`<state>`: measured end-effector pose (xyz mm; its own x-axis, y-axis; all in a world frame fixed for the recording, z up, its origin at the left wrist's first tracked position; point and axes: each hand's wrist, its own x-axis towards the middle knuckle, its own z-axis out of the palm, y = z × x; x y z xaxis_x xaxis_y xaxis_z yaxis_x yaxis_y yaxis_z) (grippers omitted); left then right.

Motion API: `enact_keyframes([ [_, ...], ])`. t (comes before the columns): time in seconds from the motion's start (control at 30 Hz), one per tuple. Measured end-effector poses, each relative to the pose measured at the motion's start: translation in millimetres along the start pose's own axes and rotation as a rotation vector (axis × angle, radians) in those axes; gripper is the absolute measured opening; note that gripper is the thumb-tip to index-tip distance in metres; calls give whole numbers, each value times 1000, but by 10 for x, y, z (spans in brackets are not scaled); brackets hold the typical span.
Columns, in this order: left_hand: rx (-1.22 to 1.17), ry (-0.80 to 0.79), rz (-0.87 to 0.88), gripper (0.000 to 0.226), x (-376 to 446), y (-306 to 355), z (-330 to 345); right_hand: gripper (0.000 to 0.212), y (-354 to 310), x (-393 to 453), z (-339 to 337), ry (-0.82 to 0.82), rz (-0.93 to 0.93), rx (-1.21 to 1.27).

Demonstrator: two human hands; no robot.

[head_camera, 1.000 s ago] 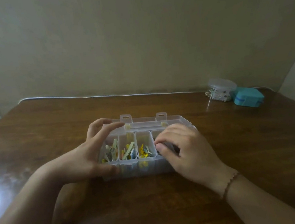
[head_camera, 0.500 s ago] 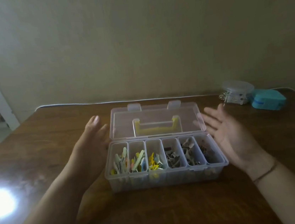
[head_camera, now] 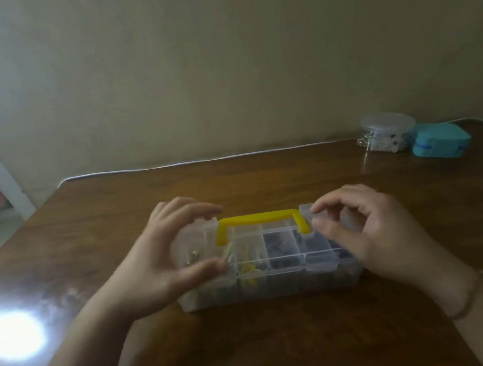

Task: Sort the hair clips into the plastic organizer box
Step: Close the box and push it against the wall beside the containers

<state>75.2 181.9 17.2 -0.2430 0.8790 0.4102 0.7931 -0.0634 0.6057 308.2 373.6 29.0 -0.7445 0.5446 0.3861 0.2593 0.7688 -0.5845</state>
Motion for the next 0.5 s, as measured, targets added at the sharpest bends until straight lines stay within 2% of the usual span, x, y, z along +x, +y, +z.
enact_keyframes([
  [0.1,146,-118,17,72,-19,-7,34,37,6,-1,109,-46,-120,-157],
  [0.2,171,-165,7,80,-19,-25,7,68,-18,13,10,-312,-91,-271],
  [0.27,203,-193,12,82,-22,-44,-9,76,-51,18,-67,-444,-81,-349],
  [0.37,233,-211,-1,82,-10,-43,1,73,-98,19,-63,-422,-91,-408],
  [0.5,289,-141,4,72,37,-63,57,68,-43,62,25,-306,-147,-483],
])
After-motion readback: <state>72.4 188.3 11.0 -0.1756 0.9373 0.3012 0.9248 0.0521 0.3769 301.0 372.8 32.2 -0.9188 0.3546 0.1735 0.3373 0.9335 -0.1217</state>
